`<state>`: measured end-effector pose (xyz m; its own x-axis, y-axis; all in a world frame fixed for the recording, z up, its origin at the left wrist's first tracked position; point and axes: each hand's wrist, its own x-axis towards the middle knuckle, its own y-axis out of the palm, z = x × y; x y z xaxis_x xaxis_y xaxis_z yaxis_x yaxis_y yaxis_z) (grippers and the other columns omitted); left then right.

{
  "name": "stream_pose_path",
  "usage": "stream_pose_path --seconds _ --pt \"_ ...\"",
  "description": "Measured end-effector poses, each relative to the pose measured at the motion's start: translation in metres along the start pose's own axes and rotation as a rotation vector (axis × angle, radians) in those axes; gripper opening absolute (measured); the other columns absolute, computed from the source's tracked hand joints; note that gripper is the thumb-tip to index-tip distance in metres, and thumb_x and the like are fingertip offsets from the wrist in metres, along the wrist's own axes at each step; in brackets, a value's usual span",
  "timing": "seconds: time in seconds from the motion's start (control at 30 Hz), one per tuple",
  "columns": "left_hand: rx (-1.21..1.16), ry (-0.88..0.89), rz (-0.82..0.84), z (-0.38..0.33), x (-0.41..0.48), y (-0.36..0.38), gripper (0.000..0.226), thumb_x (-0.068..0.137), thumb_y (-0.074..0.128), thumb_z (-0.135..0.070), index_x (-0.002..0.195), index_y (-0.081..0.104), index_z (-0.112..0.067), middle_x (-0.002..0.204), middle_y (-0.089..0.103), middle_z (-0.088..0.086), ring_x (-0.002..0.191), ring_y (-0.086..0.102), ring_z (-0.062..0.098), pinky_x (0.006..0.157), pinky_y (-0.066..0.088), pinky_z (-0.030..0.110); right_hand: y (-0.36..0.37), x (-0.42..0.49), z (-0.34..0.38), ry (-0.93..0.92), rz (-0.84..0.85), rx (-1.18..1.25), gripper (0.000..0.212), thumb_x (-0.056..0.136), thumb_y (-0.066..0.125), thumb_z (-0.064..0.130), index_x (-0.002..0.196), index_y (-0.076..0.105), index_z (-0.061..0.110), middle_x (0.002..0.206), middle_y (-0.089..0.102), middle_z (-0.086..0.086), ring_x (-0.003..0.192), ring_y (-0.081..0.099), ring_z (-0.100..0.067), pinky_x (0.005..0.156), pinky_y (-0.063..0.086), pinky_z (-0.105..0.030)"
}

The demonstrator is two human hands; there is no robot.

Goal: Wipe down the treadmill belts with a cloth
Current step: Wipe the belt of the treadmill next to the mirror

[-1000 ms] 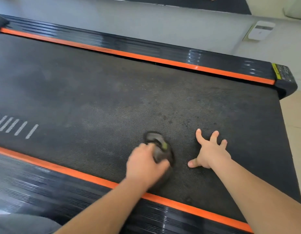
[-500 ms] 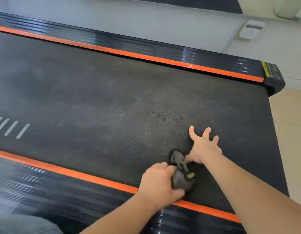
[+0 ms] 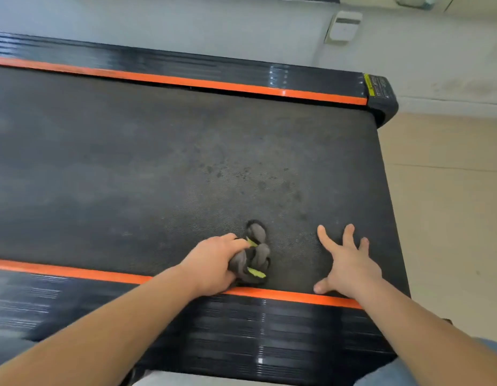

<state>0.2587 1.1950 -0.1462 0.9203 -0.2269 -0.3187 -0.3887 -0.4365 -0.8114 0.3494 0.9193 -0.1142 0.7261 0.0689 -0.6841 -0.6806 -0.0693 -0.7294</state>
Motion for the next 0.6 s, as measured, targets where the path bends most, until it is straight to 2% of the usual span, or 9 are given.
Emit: stream_pose_path --seconds 0.13,0.17,0.27,0.4,0.6 --pt "0.120 0.191 0.139 -0.079 0.047 0.030 0.046 0.084 0.066 -0.022 0.128 0.056 -0.032 0.115 0.054 0.000 0.106 0.058 0.030 0.090 0.051 0.044 0.003 0.001 0.000 0.021 -0.049 -0.025 0.125 0.082 0.083 0.035 0.151 -0.018 0.060 0.167 -0.029 -0.001 0.156 -0.011 -0.042 0.107 0.047 -0.055" --pt "0.138 0.204 0.138 -0.082 0.049 0.028 0.046 0.086 0.066 -0.020 0.128 0.055 -0.031 0.116 0.053 0.000 0.108 0.057 0.029 0.089 0.051 0.043 0.003 0.000 -0.002 0.019 -0.056 -0.034 0.125 0.081 0.083 0.037 0.152 -0.018 0.060 0.167 -0.028 -0.001 0.156 -0.011 -0.042 0.107 0.046 -0.054" --pt "0.155 0.141 0.111 -0.042 0.027 0.002 0.052 0.084 0.062 -0.019 0.131 0.052 -0.040 0.117 0.053 -0.006 0.111 0.057 0.025 0.090 0.051 0.041 0.002 0.001 -0.002 0.017 -0.027 -0.043 0.138 0.067 0.090 0.055 0.150 -0.021 0.061 0.166 -0.030 0.000 0.156 -0.013 -0.042 0.108 0.045 -0.058" --pt "0.228 -0.083 0.182 0.051 -0.015 -0.049 0.057 0.078 0.058 -0.020 0.129 0.054 -0.044 0.113 0.056 -0.010 0.110 0.062 0.024 0.087 0.050 0.036 0.003 0.004 0.000 0.028 -0.006 -0.048 0.140 0.066 0.091 0.055 0.150 -0.022 0.060 0.166 -0.031 -0.003 0.155 -0.014 -0.045 0.111 0.042 -0.063" --pt "0.238 -0.040 0.174 0.018 -0.011 -0.035 0.055 0.077 0.058 -0.020 0.127 0.052 -0.043 0.106 0.054 -0.010 0.103 0.063 0.024 0.085 0.049 0.036 0.002 0.007 0.003 0.035 0.020 -0.042 0.141 0.068 0.091 0.051 0.150 -0.022 0.060 0.165 -0.034 -0.004 0.154 -0.016 -0.045 0.111 0.041 -0.064"
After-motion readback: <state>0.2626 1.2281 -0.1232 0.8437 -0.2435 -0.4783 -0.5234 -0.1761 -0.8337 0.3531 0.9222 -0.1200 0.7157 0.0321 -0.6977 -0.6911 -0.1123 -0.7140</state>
